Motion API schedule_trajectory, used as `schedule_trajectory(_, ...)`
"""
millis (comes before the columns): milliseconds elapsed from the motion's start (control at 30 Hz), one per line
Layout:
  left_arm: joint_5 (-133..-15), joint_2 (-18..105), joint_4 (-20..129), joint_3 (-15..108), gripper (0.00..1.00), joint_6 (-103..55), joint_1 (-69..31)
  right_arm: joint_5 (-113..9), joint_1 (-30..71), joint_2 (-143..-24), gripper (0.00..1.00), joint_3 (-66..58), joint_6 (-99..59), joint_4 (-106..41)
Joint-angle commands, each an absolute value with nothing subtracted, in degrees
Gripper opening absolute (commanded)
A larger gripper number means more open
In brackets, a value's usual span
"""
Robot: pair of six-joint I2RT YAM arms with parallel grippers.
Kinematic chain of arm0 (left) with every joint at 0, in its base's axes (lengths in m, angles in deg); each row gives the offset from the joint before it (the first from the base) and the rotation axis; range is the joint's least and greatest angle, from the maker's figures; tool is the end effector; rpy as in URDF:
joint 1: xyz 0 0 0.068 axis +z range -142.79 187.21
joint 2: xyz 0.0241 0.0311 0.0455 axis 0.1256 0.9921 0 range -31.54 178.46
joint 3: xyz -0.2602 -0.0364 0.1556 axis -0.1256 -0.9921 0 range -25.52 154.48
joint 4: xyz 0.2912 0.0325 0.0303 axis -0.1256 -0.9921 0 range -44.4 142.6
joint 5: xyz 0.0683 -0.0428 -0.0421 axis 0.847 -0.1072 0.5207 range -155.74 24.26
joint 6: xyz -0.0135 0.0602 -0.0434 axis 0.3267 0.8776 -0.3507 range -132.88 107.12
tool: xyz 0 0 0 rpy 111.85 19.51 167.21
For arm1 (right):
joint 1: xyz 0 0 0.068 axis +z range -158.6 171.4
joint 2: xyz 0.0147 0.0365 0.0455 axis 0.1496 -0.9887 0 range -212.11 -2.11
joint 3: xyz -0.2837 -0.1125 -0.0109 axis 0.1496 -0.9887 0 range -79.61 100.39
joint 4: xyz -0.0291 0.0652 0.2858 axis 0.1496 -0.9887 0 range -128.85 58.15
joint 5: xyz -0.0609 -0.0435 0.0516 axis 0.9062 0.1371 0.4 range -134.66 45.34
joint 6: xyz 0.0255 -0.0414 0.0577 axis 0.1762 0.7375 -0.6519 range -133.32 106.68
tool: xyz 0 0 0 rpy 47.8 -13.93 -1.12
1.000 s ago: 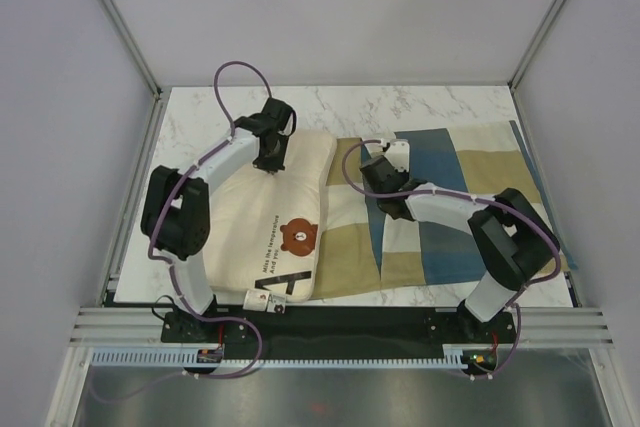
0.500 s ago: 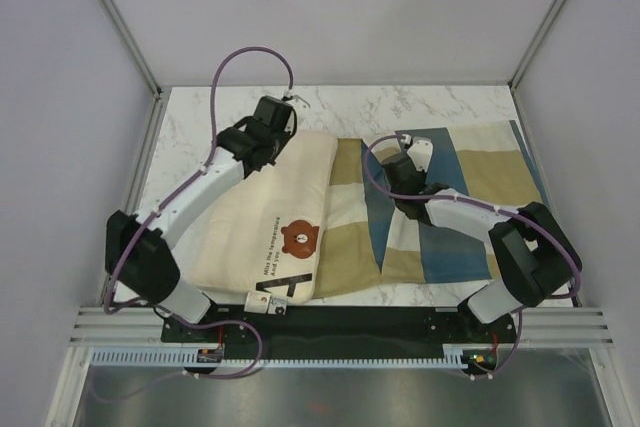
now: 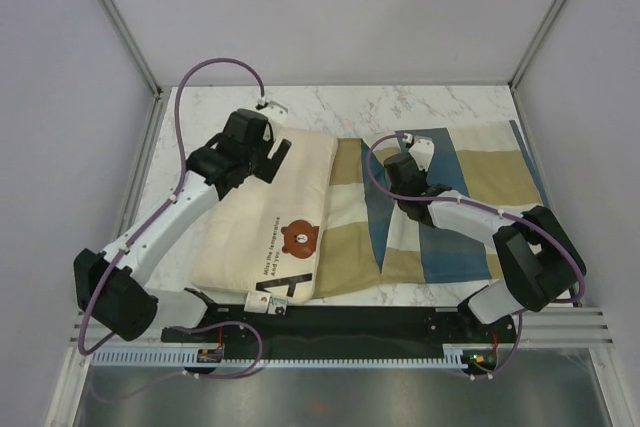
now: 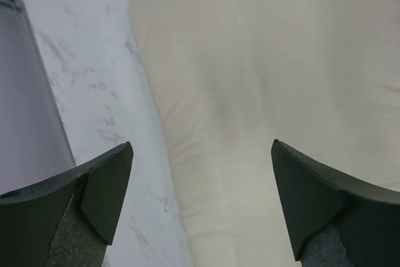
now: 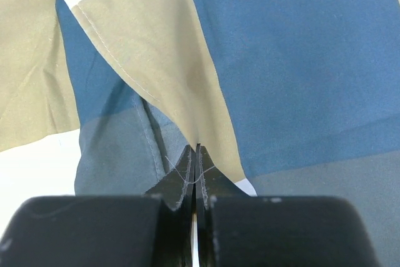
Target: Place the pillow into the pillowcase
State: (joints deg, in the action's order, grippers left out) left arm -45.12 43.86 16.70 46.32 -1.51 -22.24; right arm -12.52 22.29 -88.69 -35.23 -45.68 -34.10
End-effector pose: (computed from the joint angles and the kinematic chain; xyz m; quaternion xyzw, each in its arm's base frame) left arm 0.2996 -0.1434 0.3590 0.2387 0.8605 0.0939 0.4402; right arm 0.3103 0.1462 0.1773 0.1184 0.8846 -0.0222 0.4506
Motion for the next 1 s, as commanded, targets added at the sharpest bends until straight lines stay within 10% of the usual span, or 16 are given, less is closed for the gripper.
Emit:
schedule_trajectory(0,-47.7,44.2,16.3,41.1,1.00,-15.1,-19.5,-13.0,22.1,-87.4,0.00,-35.7,-46.3,-32.3)
schedule_trajectory(433,-64.7,28.3,16.5,24.0,1.00,-42.5,-13.2,-13.9,21.9,-87.4,0.00,-36.0,-46.4,-30.7)
schedule_trajectory(700,-54.2,0.6,4.7,16.4,1.00,-67.6,-13.2,-14.3,21.7,-87.6,0.00,-35.9,-46.4,-30.6)
schedule_trajectory(967,-51.7,13.5,-18.6,22.6,1.00,-81.1,-13.1,-14.2,21.7,-87.7,0.00,-35.9,-46.4,-30.5)
